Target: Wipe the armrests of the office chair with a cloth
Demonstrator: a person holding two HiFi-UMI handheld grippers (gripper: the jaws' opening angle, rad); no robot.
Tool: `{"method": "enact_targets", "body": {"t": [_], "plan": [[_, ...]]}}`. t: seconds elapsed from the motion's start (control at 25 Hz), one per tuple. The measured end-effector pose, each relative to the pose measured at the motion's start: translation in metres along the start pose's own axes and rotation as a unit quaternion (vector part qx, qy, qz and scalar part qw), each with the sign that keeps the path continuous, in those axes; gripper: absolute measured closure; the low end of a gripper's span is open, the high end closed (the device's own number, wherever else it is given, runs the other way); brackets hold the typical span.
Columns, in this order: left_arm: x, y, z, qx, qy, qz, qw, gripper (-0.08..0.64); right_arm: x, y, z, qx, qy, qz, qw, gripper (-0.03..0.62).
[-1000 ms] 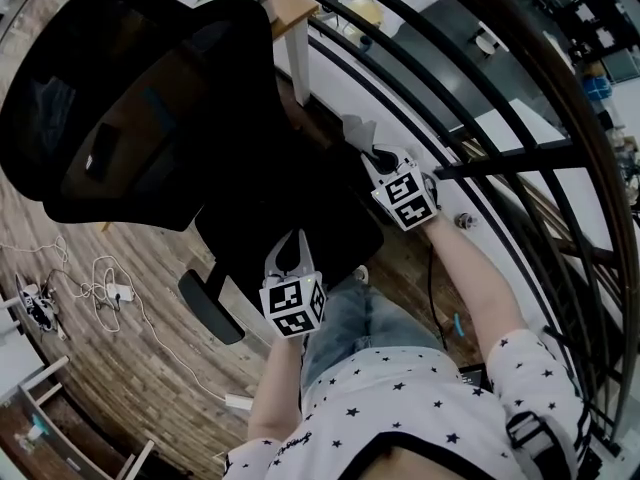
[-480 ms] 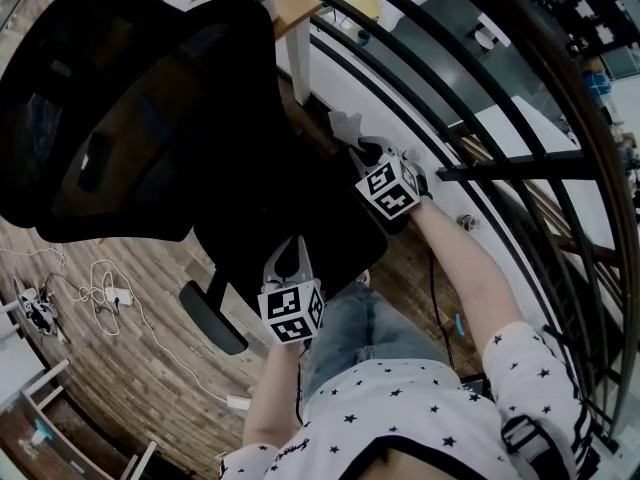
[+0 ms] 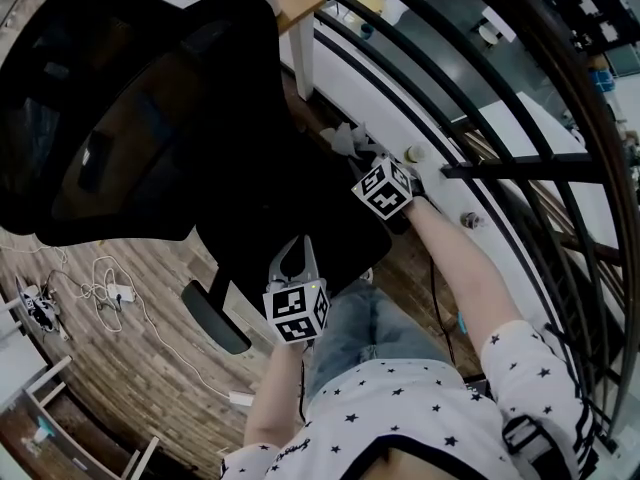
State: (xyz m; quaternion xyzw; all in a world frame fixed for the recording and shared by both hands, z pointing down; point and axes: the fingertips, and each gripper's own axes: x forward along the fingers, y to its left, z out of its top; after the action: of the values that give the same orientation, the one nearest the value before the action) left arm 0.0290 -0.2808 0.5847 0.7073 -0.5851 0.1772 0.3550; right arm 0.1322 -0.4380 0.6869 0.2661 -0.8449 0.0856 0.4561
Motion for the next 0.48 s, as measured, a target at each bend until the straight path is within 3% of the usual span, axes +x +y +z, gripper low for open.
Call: {"method": "enact_targets", "body": {"t": [0.48], "plan": [[-0.0033,-0.0051,0.0025,-0.001,-0.006,0.001,1.0000,0.554,0.0019,0.0017,-0.0057,0.025,0.007,-0.001,1.000,0.561]]}}
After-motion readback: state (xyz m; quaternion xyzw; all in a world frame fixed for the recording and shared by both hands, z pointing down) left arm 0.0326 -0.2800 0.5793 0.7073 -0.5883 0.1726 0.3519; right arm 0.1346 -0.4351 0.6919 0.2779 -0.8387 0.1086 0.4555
